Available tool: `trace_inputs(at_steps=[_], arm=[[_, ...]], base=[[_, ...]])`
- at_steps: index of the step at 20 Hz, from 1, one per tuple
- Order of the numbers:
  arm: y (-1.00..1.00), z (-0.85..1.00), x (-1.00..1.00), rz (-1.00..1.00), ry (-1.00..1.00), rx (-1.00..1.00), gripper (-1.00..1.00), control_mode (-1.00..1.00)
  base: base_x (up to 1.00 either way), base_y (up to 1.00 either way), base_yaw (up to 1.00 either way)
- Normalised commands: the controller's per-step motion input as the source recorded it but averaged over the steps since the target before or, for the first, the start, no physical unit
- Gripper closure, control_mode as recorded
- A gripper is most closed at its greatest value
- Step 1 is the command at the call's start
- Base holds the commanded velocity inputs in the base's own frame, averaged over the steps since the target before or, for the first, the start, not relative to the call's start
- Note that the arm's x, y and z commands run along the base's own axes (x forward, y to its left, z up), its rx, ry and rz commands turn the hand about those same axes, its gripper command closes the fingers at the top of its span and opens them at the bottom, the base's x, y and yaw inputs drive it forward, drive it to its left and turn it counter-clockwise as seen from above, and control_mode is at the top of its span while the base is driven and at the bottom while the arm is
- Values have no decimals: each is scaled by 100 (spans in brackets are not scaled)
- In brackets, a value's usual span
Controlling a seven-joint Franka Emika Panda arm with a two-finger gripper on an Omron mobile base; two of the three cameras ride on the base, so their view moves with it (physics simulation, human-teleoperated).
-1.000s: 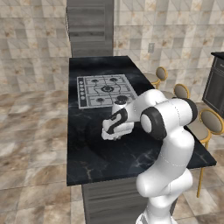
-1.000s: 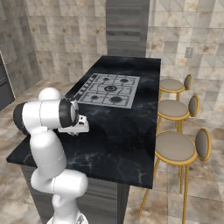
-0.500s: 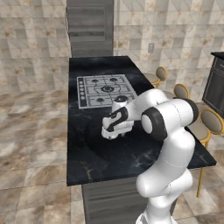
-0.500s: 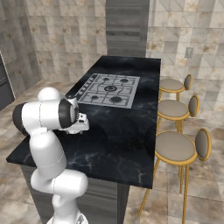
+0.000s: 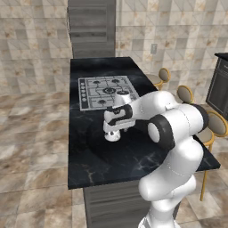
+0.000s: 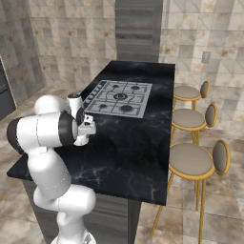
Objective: Clear the mugs and bowl far away from the sink.
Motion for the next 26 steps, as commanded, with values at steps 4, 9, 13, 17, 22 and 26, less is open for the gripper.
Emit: trace_inputs(at_steps=[4, 9, 13, 17, 22, 26], arm=[[0, 53, -33, -1, 0, 0, -100, -100], [0, 49, -60, -1, -2, 0, -100, -100], [0, 46, -56, 0, -7, 0, -100, -100], [-7, 49, -53, 0, -7, 0, -100, -100], [-16, 30, -48, 0, -13, 0, -100, -100], [-17, 6, -34, 0, -29, 0, -100, -100]], base=[[0, 0, 0], [0, 0, 0], [0, 0, 0], [0, 0, 0], [0, 0, 0], [0, 0, 0]])
